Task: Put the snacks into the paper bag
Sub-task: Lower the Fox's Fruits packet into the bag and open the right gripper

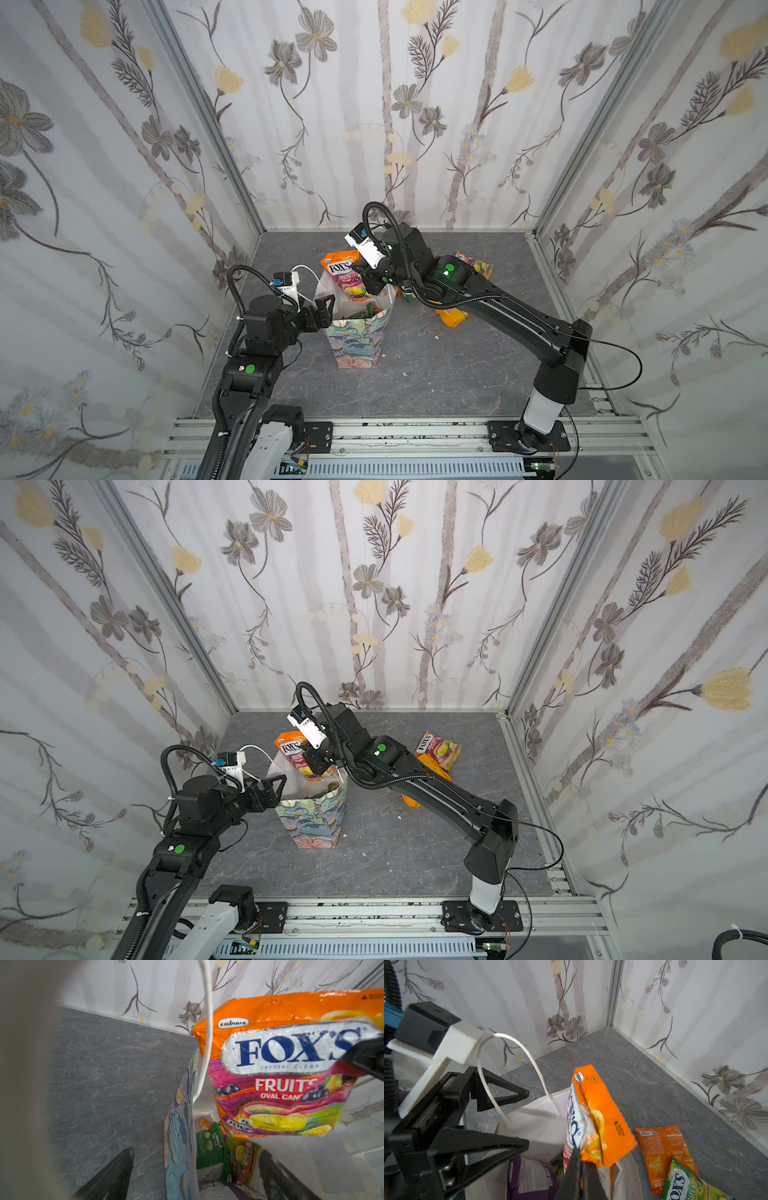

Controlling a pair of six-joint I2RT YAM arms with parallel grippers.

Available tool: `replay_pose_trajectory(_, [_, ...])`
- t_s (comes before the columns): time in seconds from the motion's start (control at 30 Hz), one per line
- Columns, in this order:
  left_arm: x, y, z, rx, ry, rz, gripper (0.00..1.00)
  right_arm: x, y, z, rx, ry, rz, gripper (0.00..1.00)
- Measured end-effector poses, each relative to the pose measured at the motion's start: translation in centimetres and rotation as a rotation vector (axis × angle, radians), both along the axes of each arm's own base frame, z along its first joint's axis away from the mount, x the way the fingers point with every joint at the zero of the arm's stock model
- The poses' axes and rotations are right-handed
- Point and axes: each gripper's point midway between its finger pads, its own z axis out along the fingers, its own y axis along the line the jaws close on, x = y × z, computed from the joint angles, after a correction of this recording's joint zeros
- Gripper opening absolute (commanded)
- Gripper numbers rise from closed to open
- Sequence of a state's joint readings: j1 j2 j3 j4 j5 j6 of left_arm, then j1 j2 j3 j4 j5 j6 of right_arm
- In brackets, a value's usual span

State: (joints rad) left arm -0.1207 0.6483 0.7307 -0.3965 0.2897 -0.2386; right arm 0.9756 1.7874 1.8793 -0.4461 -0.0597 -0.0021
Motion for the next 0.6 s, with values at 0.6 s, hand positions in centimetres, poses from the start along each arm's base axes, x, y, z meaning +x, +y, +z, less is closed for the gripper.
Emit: replay_pose_trajectory(0.6, [0.0, 0.0, 0.0, 0.000, -0.001, 0.000, 0.94, 1.1, -1.0, 0.4, -0.016, -0.050, -0.072, 0.25])
